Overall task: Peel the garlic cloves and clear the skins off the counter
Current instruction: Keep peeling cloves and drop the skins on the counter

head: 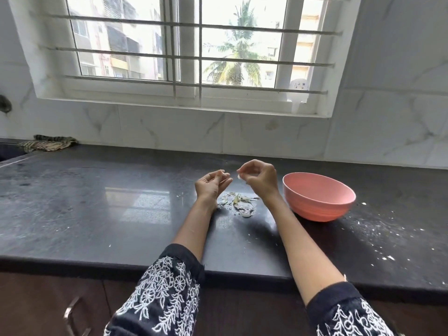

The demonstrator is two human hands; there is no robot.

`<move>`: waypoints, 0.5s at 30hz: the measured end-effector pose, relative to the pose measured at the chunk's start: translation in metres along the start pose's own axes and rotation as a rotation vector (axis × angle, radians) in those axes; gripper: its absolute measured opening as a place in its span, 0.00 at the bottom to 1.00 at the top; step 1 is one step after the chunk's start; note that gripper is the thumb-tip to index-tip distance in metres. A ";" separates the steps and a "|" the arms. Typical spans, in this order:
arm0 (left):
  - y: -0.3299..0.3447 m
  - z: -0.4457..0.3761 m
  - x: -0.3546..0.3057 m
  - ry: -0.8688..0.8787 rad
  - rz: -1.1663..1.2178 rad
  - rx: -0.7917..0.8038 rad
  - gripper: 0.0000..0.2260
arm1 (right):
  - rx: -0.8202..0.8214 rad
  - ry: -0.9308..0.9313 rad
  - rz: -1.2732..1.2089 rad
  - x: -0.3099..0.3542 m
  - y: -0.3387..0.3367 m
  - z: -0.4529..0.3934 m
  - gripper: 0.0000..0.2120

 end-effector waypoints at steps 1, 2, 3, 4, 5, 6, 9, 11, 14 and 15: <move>-0.001 0.000 0.000 0.003 -0.011 0.000 0.05 | 0.004 0.021 -0.049 0.000 0.000 0.001 0.13; -0.001 0.000 0.001 0.007 -0.022 -0.003 0.05 | 0.012 0.037 -0.080 0.001 0.002 0.002 0.13; -0.002 -0.001 0.001 0.013 -0.033 -0.008 0.06 | 0.019 0.052 -0.104 0.002 0.003 0.003 0.13; -0.002 -0.001 0.001 0.017 -0.045 -0.009 0.06 | 0.025 0.070 -0.127 0.004 0.004 0.004 0.12; -0.001 -0.002 0.002 0.020 -0.056 -0.009 0.06 | 0.026 0.086 -0.147 0.004 0.004 0.004 0.11; -0.001 -0.002 0.002 0.022 -0.066 -0.006 0.06 | 0.022 0.093 -0.154 0.004 0.004 0.004 0.09; 0.001 -0.002 0.001 0.033 -0.081 0.008 0.06 | 0.008 0.066 -0.072 0.002 0.003 0.002 0.08; 0.002 -0.001 0.001 0.042 -0.096 0.024 0.05 | 0.027 0.050 -0.027 0.001 0.005 0.002 0.03; 0.005 0.001 0.002 0.058 -0.161 0.073 0.03 | 0.102 0.032 -0.034 0.002 0.011 0.003 0.01; 0.007 0.002 0.001 0.078 -0.197 0.094 0.03 | 0.120 0.025 -0.025 0.002 0.013 0.003 0.01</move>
Point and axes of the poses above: each hand's wrist, its own z-axis away from the middle knuckle, its own y-axis out of the palm, x = y × z, the point moved 5 cm from there along -z, towards the middle knuckle, and after that the axes turned 9 degrees about x, right-handed, at the moved point
